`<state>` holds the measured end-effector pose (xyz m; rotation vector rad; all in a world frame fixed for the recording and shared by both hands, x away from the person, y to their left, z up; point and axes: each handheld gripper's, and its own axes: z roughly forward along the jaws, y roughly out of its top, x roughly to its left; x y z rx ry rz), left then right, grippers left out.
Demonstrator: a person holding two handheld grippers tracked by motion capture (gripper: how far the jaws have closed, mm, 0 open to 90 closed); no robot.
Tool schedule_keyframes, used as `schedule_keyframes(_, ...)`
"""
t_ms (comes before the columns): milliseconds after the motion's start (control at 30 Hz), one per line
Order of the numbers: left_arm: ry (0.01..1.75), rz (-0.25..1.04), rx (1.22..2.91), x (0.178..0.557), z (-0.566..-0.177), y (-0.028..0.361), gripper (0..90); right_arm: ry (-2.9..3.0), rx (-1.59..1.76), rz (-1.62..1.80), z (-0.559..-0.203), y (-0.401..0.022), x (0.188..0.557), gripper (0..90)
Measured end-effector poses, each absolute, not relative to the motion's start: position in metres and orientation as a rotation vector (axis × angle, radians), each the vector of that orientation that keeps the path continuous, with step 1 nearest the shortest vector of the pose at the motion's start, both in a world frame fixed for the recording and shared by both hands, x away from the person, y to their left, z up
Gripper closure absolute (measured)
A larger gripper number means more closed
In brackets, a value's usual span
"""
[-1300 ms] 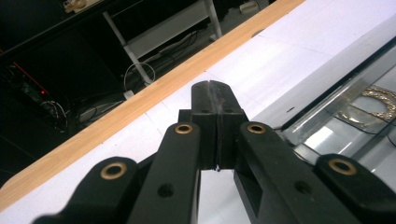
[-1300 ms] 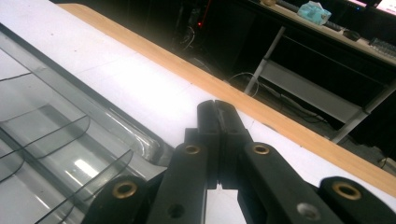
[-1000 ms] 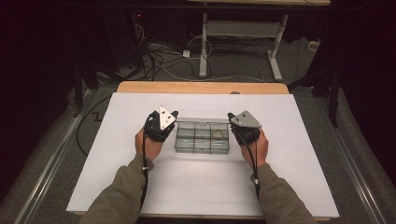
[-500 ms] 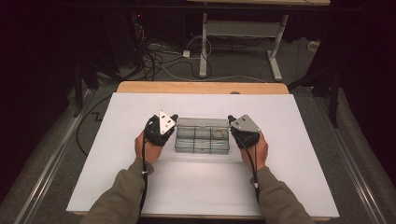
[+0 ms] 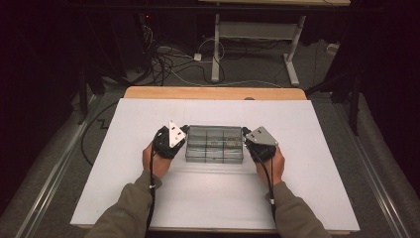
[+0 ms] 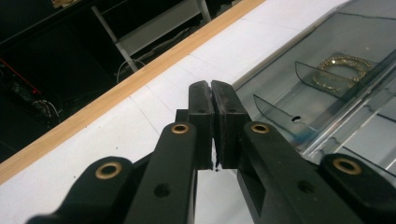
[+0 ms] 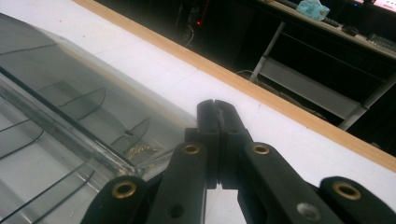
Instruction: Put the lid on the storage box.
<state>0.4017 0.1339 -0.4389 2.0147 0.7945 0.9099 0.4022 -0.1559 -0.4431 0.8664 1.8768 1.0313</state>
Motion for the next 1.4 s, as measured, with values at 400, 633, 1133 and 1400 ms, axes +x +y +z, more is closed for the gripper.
schedule_keyframes(400,0.738,0.861,2.045,0.392,-0.444,0.137,84.2,1.951,0.837,1.086,-0.445,-0.157,0.393,90.0)
schedule_keyframes(633,0.713,0.827,2.043,0.385,-0.442,0.141,79.7,1.947,0.861,1.157,-0.447,-0.171,0.383,87.5)
schedule_keyframes(1133,0.658,0.800,2.042,0.383,-0.441,0.136,48.7,1.953,0.861,1.190,-0.443,-0.178,0.382,60.8)
schedule_keyframes(1400,0.663,0.807,2.041,0.383,-0.442,0.137,29.0,1.981,0.842,1.205,-0.443,-0.179,0.385,35.0)
